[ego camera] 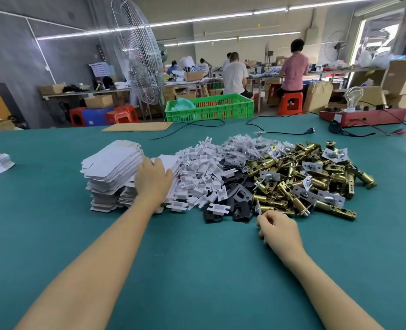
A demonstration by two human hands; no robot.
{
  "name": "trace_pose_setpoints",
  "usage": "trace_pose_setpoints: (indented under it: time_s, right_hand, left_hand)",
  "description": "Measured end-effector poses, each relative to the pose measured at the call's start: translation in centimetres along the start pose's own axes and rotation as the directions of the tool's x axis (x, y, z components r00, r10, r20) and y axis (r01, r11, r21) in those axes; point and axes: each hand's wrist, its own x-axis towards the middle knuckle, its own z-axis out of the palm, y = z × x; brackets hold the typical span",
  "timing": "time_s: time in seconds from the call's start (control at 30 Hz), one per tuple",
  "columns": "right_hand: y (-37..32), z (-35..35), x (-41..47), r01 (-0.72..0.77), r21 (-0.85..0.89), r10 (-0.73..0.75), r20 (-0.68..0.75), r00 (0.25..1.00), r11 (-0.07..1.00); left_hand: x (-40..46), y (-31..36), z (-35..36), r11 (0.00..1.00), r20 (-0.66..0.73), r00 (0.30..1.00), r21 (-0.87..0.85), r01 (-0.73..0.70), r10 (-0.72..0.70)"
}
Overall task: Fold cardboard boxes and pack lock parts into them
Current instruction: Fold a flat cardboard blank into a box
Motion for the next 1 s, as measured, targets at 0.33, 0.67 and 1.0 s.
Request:
trace_pose_setpoints:
  time_s: [0.33, 0.67, 1.0]
  right_hand:
    - [0.3, 0.1, 0.4, 0.002, 0.037, -0.001, -0.023, 1.000, 0.999]
    - [0.4, 0.2, 0.4, 0.020, 0.045, -0.019, -0.023, 1.000, 0.999]
    - [0.3, 0.3, 0.4, 0.009, 0.059, -0.007, -0.036, 0.999, 0.998]
  left_hand:
    - [2.7, -1.9, 0.3, 0.971, 0.294, 0.928, 0.134, 0.196, -0.228]
    - [3.1, -0.6, 0.3, 0.959, 0.175, 0.943, 0.068, 0.275, -0.283]
    - [-6.9, 6.5, -0.8, 0.879, -0.093, 0.993, -0.476, 0.016, -0.068]
